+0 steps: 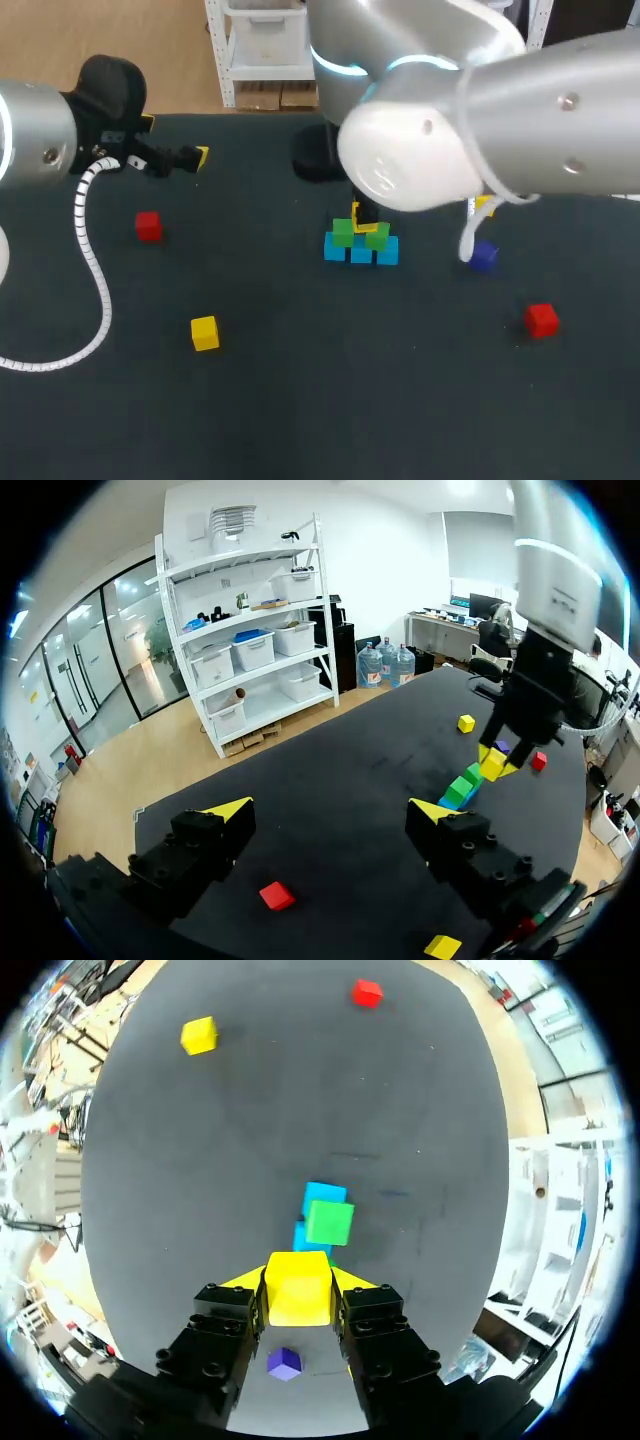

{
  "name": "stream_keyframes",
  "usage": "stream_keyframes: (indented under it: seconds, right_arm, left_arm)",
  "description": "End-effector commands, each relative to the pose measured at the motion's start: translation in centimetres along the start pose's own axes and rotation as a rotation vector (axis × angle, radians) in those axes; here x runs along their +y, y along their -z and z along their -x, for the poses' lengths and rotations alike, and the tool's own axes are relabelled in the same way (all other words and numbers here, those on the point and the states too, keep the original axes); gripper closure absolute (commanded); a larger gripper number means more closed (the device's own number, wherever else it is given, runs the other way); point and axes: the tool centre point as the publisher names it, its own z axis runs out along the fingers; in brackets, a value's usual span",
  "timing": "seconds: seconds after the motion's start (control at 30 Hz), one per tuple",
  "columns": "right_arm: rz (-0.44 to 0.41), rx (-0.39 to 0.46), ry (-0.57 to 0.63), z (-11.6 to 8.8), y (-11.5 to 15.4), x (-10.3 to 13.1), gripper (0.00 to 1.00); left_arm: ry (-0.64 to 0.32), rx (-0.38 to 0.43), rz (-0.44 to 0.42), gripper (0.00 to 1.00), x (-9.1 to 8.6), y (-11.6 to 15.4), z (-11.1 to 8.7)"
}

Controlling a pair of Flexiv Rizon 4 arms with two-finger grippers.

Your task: Place the blue cubes, place green cubes on the blue cubes, place the yellow cubes on the green cubes, then place the red cubes on the yellow cubes, and place purple cube on the red cubes.

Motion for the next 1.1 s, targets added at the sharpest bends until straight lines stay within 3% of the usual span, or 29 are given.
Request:
stream_keyframes:
  seconds: [0.03, 1.1]
  right_arm:
    - [0.108, -0.007, -0.027, 0.1, -0.4, -1.5, 1.00]
    - [0.117, -0.012, -0.054, 0.3, -2.4, -1.8, 1.00]
  left_arm:
    - [-0.001, -0.003, -0.007, 0.00, 0.2, 0.0, -0.1]
    - [-0.001, -0.003, -0.007, 0.00, 0.2, 0.0, -0.1]
